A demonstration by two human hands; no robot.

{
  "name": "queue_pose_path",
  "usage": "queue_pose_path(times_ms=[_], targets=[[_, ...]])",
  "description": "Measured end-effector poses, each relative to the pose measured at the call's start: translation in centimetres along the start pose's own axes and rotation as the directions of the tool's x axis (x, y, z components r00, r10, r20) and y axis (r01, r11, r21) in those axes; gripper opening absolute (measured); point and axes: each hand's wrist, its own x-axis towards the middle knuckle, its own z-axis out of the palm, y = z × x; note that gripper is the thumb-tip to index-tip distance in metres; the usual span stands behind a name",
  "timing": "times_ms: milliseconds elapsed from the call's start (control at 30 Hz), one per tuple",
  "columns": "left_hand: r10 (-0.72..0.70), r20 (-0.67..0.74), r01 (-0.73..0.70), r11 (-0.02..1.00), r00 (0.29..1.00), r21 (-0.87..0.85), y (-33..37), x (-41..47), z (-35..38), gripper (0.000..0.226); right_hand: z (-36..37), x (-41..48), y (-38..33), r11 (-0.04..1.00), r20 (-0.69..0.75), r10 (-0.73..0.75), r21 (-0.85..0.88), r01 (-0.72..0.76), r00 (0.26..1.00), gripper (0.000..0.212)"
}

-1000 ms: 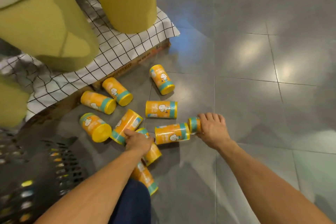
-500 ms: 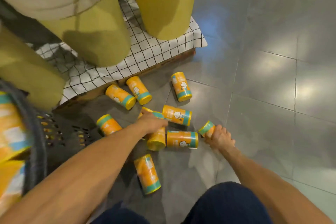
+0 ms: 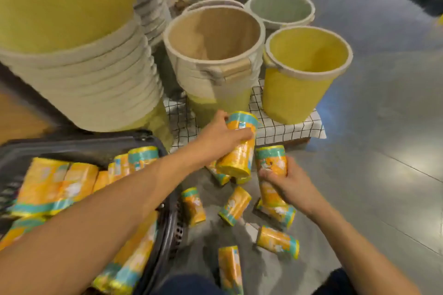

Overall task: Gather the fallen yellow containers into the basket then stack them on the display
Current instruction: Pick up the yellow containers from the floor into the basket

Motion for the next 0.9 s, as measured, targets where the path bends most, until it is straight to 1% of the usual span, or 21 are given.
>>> queue_pose_path(times_ms=[67, 133, 200, 267, 333, 400, 433, 500, 567, 633, 733, 767, 800, 867, 900], targets=[[0.016, -0.095, -0.02, 0.999, 0.995, -0.044, -0.2, -0.9, -3.7, 0.072, 2.4, -0.9, -3.7, 0.995, 0.013, -0.042, 0.096, 0.041, 0.999, 0.039], [0.005, -0.182, -0.031, 0.99, 0.983, -0.137, -1.0, -1.8, -7.2, 0.072, 4.9, -2.0, -7.4, 0.981, 0.066, -0.086, 0.181, 0.073, 0.994, 0.037], [-0.022, -0.241, -0.037, 0.971, 0.97, -0.236, -2.0, -3.3, -10.5, 0.07, 7.7, -2.9, -10.2, 0.973, 0.127, -0.115, 0.214, 0.087, 0.985, 0.035], [-0.038, -0.296, -0.042, 0.965, 0.954, -0.258, -3.8, -4.9, -14.0, 0.069, 10.4, -4.1, -12.6, 0.97, 0.202, -0.15, 0.219, 0.105, 0.968, 0.032], [-0.055, -0.344, -0.025, 0.974, 0.937, -0.224, -6.4, -6.6, -17.2, 0.072, 13.0, -5.3, -14.2, 0.974, 0.292, -0.185, 0.182, 0.136, 0.938, 0.035], [-0.118, -0.392, 0.048, 0.981, 0.912, -0.186, -9.9, -7.7, -19.6, 0.067, 15.7, -6.2, -15.1, 0.981, 0.372, -0.189, 0.118, 0.155, 0.909, 0.048], [-0.164, -0.432, 0.102, 0.981, 0.887, -0.163, -11.8, -7.8, -20.4, 0.064, 17.0, -6.7, -15.4, 0.983, 0.403, -0.183, 0.091, 0.16, 0.897, 0.054], [-0.236, -0.491, 0.202, 0.972, 0.838, -0.121, -15.0, -8.0, -21.4, 0.067, 19.4, -7.5, -16.1, 0.986, 0.412, -0.164, 0.04, 0.162, 0.896, 0.068], [-0.255, -0.512, 0.257, 0.964, 0.82, -0.067, -17.2, -7.8, -21.6, 0.064, 21.4, -8.3, -16.8, 0.978, 0.405, -0.157, -0.067, 0.2, 0.901, 0.075], [-0.249, -0.515, 0.264, 0.964, 0.82, -0.045, -18.6, -7.3, -21.8, 0.066, 23.1, -9.1, -17.6, 0.967, 0.423, -0.162, -0.109, 0.228, 0.891, 0.07], [-0.24, -0.492, 0.259, 0.965, 0.837, -0.032, -19.3, -6.8, -22.7, 0.08, 25.0, -10.4, -18.7, 0.955, 0.482, -0.202, -0.095, 0.28, 0.853, 0.062], [-0.233, -0.477, 0.264, 0.964, 0.848, 0.0, -19.4, -6.7, -23.0, 0.082, 25.8, -10.8, -19.0, 0.939, 0.504, -0.22, -0.122, 0.32, 0.836, 0.066], [-0.224, -0.461, 0.276, 0.96, 0.858, 0.048, -19.3, -6.7, -23.3, 0.082, 26.7, -11.1, -19.2, 0.919, 0.525, -0.229, -0.16, 0.359, 0.82, 0.076], [-0.205, -0.443, 0.299, 0.942, 0.873, 0.152, -19.3, -6.8, -23.7, 0.085, 28.8, -11.3, -18.9, 0.868, 0.538, -0.216, -0.277, 0.412, 0.815, 0.101], [-0.199, -0.442, 0.312, 0.929, 0.875, 0.2, -19.3, -7.1, -23.8, 0.089, 29.8, -11.3, -18.7, 0.841, 0.537, -0.211, -0.326, 0.432, 0.816, 0.106]])
